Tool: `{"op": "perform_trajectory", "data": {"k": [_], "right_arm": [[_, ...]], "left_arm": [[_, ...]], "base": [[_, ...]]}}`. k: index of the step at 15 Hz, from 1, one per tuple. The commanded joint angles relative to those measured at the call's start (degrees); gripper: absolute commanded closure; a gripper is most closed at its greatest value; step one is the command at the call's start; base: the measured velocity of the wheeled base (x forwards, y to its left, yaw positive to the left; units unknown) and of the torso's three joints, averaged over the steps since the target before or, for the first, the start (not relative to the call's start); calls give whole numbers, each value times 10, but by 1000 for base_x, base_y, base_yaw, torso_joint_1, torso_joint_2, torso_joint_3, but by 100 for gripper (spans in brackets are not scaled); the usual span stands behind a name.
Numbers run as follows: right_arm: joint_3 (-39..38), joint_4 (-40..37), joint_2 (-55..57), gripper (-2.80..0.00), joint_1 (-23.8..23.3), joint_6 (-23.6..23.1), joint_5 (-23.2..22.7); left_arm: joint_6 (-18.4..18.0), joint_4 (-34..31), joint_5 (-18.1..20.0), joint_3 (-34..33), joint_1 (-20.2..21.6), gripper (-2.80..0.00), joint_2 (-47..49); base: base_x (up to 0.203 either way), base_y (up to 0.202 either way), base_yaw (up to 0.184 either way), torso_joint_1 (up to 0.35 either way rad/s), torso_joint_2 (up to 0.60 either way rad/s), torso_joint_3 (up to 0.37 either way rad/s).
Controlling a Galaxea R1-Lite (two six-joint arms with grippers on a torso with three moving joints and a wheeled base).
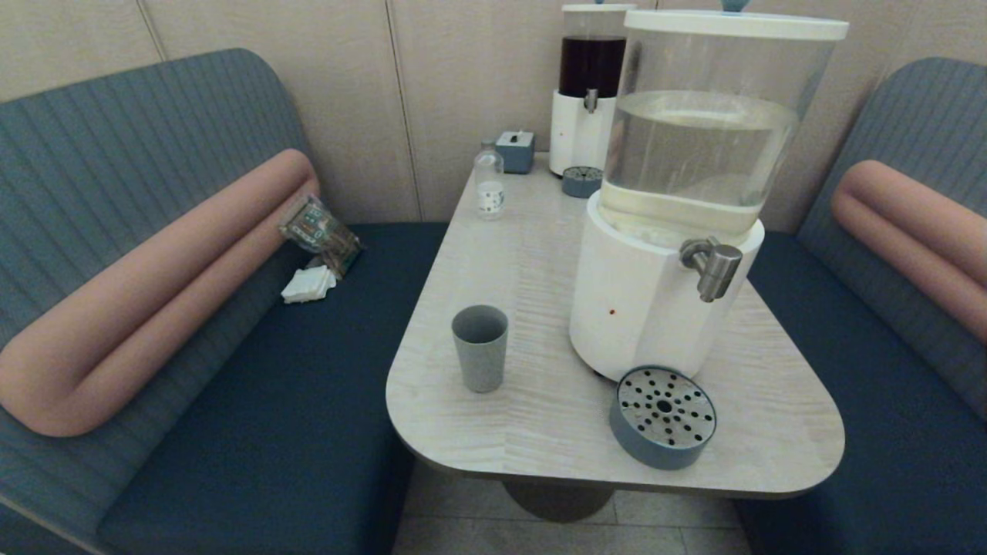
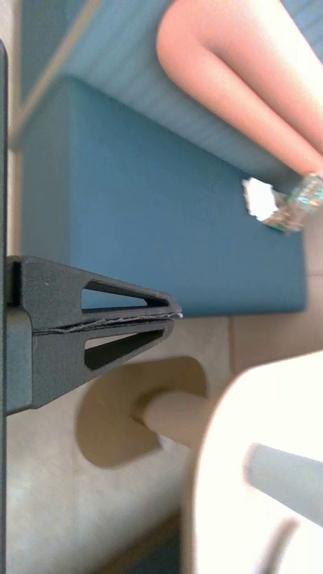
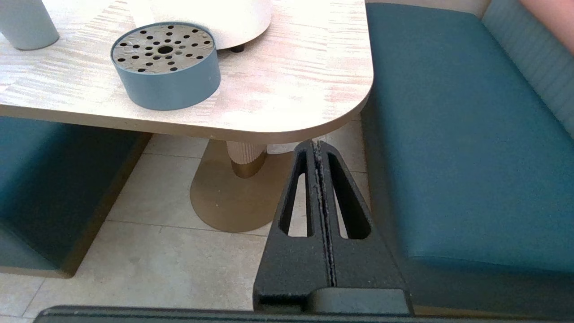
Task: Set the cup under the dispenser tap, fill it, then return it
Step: Pick up the cup
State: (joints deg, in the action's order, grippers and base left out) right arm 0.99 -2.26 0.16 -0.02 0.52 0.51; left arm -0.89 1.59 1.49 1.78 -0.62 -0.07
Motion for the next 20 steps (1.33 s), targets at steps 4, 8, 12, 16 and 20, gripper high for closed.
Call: {"op": "perform_trajectory", "data": {"k": [4, 8, 12, 16, 20], "right_arm": [[0, 0, 0, 0, 0, 0, 0], [0, 0, 0, 0, 0, 0, 0], [0, 0, 0, 0, 0, 0, -1], [0, 0, 0, 0, 0, 0, 0], [1, 0, 0, 0, -1, 0, -1]], "left_arm": [[70, -50, 66, 188, 0, 0, 62], [240, 1, 264, 276, -47, 0, 236], [238, 305, 356, 222, -71, 0, 445], [149, 584, 410, 190, -74, 0, 704], [47, 800, 429, 205, -63, 0, 936]], "base": [[0, 0, 0, 0, 0, 0], [0, 0, 0, 0, 0, 0], [0, 0, 0, 0, 0, 0], [0, 0, 0, 0, 0, 0], [0, 0, 0, 0, 0, 0]]}}
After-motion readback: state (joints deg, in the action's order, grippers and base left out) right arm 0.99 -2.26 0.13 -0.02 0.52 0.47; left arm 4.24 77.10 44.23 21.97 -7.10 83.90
